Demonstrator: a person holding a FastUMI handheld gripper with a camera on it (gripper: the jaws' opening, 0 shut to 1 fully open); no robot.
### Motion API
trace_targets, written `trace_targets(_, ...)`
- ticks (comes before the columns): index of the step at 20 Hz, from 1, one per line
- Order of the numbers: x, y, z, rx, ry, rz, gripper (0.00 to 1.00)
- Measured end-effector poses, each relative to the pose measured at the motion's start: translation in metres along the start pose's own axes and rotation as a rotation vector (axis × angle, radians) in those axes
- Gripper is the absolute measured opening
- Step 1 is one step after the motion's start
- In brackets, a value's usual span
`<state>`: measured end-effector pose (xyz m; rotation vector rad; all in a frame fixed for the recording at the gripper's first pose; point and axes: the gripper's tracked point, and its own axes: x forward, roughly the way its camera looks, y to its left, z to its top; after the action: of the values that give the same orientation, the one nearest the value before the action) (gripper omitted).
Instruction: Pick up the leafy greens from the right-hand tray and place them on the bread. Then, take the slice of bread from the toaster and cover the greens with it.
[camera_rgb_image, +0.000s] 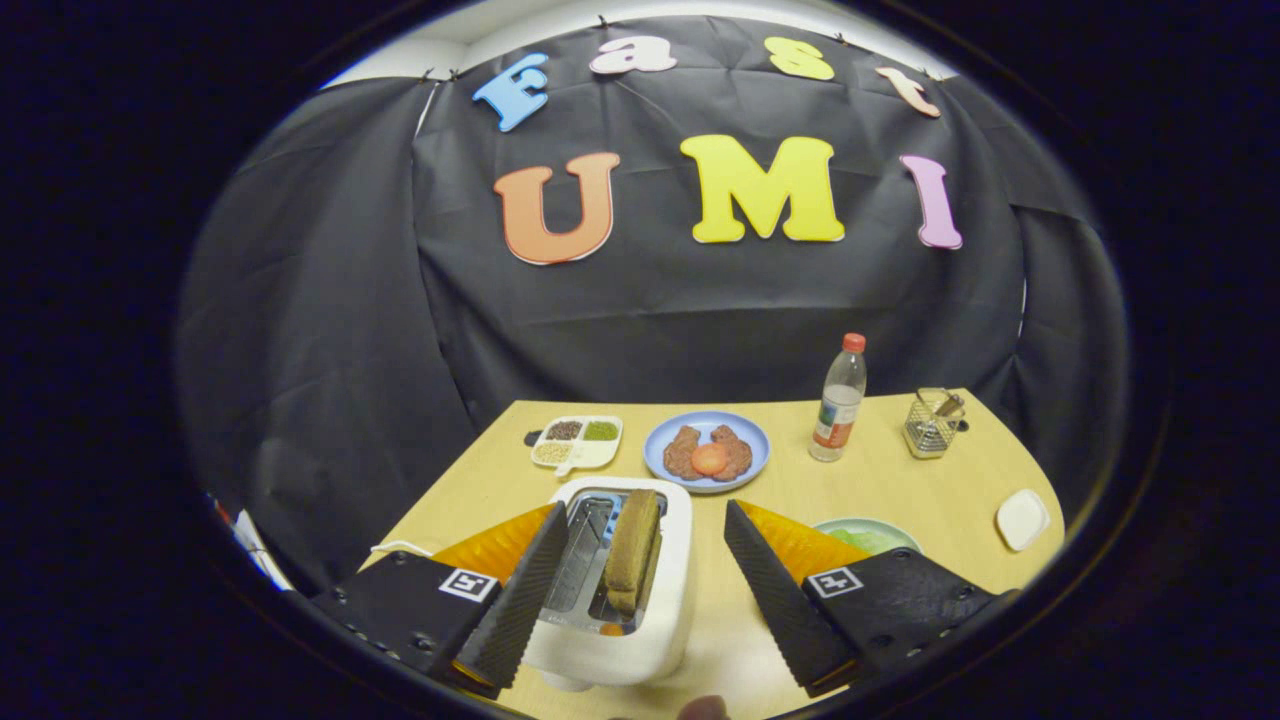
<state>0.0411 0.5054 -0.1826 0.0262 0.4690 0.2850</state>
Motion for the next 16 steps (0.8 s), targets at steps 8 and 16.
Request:
trace_targets(8,0.036,-0.001,-0.018,-0.013,0.050,-0.050,0.60)
trace_targets(16,0.033,0.012,-0.014,0.011,0.082,0.035,0.09)
